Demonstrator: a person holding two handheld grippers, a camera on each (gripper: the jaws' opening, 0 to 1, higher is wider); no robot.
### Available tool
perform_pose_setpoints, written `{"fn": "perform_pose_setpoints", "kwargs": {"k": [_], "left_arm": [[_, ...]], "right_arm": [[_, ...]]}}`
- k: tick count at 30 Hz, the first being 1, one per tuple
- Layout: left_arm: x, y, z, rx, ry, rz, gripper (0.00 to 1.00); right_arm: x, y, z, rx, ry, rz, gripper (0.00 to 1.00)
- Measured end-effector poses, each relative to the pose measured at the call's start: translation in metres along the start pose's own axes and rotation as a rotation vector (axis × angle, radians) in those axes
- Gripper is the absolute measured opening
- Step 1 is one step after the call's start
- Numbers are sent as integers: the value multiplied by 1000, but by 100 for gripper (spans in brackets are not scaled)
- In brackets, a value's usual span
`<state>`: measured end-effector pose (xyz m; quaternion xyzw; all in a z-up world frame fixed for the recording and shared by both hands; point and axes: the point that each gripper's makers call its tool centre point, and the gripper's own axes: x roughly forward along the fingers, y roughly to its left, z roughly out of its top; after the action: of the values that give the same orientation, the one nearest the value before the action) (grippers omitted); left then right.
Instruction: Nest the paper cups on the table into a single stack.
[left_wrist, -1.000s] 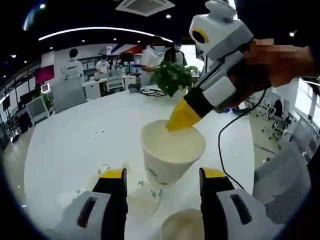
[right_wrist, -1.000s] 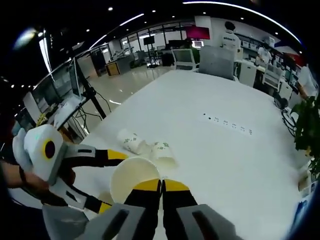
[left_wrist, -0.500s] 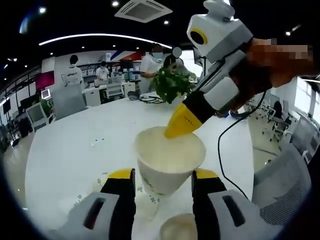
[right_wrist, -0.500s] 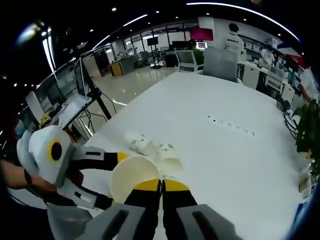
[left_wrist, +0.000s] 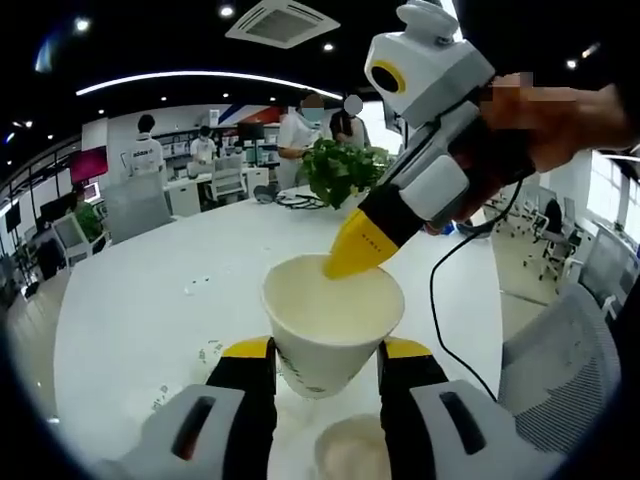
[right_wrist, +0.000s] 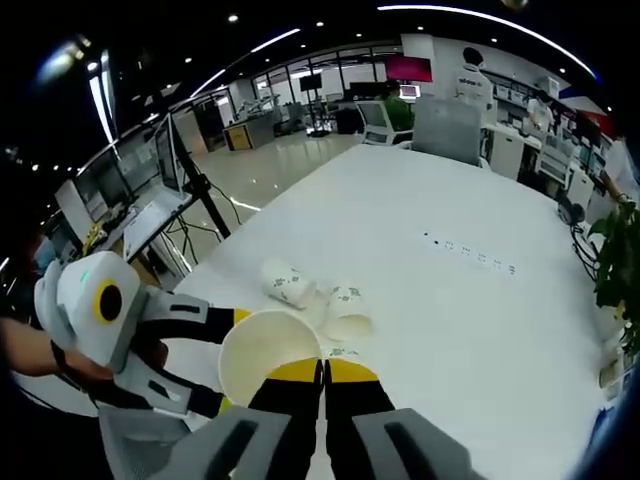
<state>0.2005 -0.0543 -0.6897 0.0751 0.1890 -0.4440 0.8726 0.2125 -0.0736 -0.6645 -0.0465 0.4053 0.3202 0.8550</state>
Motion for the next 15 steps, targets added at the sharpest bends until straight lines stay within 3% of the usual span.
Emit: {"fn": "perform_pose_setpoints", "kwargs": {"k": [15], "left_arm": [[-34, -13, -24, -14, 26, 2, 39]], "right_arm": [[5, 34, -22, -31, 36, 62, 0]]}}
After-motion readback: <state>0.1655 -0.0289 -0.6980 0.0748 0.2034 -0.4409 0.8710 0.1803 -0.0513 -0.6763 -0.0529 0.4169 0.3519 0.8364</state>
